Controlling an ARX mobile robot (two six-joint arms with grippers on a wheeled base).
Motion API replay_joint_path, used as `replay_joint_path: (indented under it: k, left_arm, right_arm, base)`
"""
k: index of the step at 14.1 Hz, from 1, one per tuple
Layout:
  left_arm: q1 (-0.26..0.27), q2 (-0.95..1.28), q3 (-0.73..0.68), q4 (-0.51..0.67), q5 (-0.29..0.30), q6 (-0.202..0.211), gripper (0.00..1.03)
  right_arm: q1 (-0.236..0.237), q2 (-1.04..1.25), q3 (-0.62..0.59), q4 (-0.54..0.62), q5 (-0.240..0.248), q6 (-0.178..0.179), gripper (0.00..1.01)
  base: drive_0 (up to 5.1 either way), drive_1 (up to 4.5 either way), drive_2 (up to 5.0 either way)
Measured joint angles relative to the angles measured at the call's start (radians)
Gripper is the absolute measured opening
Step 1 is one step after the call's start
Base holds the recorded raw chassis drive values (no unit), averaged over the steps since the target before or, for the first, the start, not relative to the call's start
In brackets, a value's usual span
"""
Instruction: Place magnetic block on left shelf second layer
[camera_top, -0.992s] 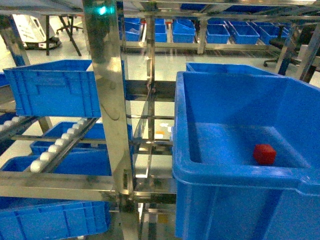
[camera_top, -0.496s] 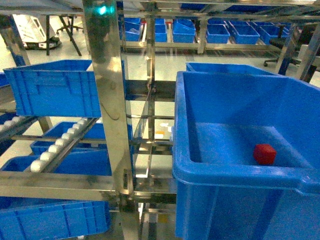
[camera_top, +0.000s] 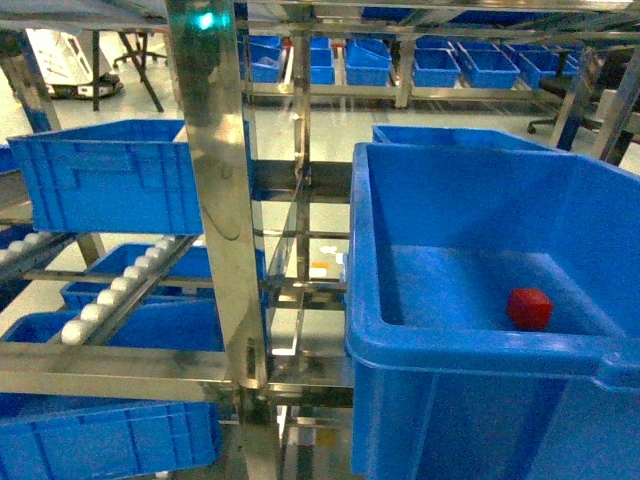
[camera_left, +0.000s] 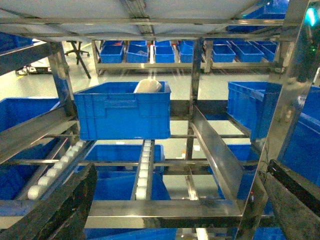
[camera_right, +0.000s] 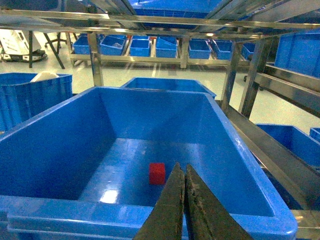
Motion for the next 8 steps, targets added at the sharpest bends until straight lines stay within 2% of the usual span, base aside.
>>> replay_joint_path:
  k: [1, 2, 5, 8]
  left_arm:
    - [0.0, 0.0, 0.0, 0.0, 0.0, 0.0, 0.98]
    - [0.0, 0.0, 0.0, 0.0, 0.0, 0.0, 0.98]
    - [0.0, 0.0, 0.0, 0.0, 0.0, 0.0, 0.98]
    - [0.0, 0.0, 0.0, 0.0, 0.0, 0.0, 0.98]
  right_arm:
    - [0.0, -0.027, -0.007, -0.02, 0.0, 0.0, 0.02]
    - [0.0, -0.038, -0.032, 0.011, 0.0, 0.0, 0.02]
    - [0.0, -0.15, -0.032, -0.102, 0.0, 0.0, 0.02]
    - [0.0, -0.208, -0.032, -0.16, 0.0, 0.0, 0.02]
  base:
    - [0.0, 0.0, 0.0]
    - [0.0, 0.0, 0.0]
    - [0.0, 0.0, 0.0]
    - [0.0, 0.0, 0.0]
